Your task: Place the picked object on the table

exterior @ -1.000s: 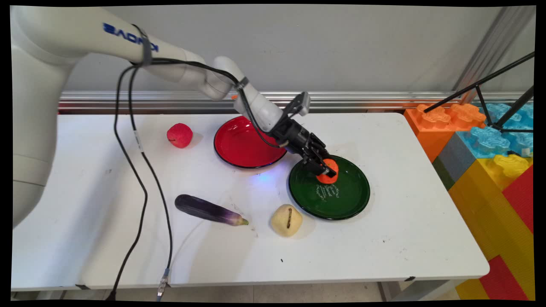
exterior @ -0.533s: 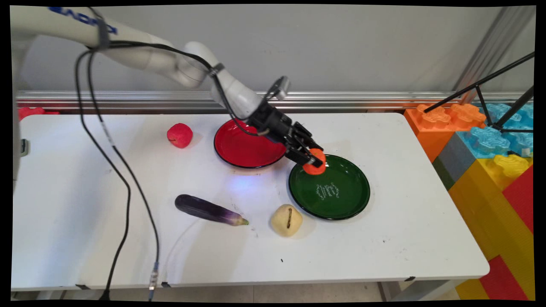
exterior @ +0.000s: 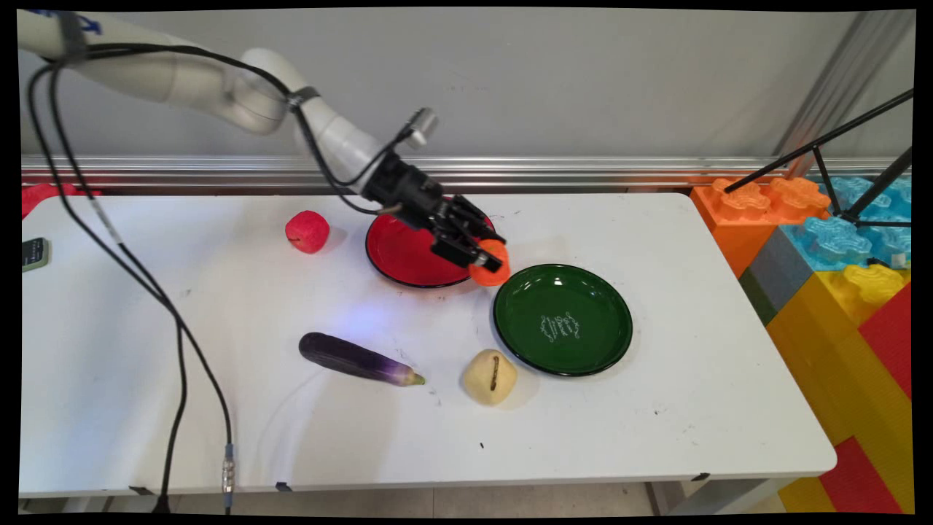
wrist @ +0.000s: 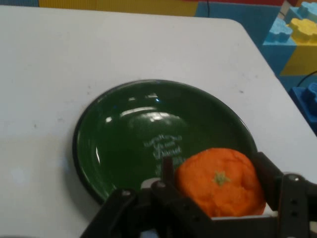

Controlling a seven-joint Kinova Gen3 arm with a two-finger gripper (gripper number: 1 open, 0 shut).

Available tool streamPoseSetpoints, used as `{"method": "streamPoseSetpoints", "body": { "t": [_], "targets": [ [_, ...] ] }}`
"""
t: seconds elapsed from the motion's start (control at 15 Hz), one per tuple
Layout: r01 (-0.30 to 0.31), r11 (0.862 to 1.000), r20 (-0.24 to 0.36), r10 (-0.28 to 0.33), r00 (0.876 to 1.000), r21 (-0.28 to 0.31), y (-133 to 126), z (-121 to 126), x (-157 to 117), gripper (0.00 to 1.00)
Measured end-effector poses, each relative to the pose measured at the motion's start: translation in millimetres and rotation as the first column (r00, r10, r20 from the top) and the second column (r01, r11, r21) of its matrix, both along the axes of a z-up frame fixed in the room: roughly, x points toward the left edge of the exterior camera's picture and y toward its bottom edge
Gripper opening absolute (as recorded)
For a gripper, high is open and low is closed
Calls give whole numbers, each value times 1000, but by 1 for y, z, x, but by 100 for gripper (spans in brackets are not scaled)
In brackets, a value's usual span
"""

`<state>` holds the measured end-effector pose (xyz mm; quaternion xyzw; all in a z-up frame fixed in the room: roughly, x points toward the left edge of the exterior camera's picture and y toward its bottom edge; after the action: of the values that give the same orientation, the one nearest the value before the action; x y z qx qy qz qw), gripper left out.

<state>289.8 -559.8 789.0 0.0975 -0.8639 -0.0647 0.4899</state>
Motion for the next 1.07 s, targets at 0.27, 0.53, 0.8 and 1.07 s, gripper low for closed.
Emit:
{"method": "streamPoseSetpoints", "body": {
  "t": [0.27, 0.53, 0.8, 1.07],
  "targets": [
    [0, 1000, 12, 0, 1000, 21, 16, 0, 36, 0],
    [8, 999, 33, -9, 999, 41, 32, -7, 70, 0],
    [14, 998, 56, -17, 998, 53, 41, -16, 94, 0],
    [21, 998, 80, -26, 996, 63, 48, -27, 115, 0]
  ]
}}
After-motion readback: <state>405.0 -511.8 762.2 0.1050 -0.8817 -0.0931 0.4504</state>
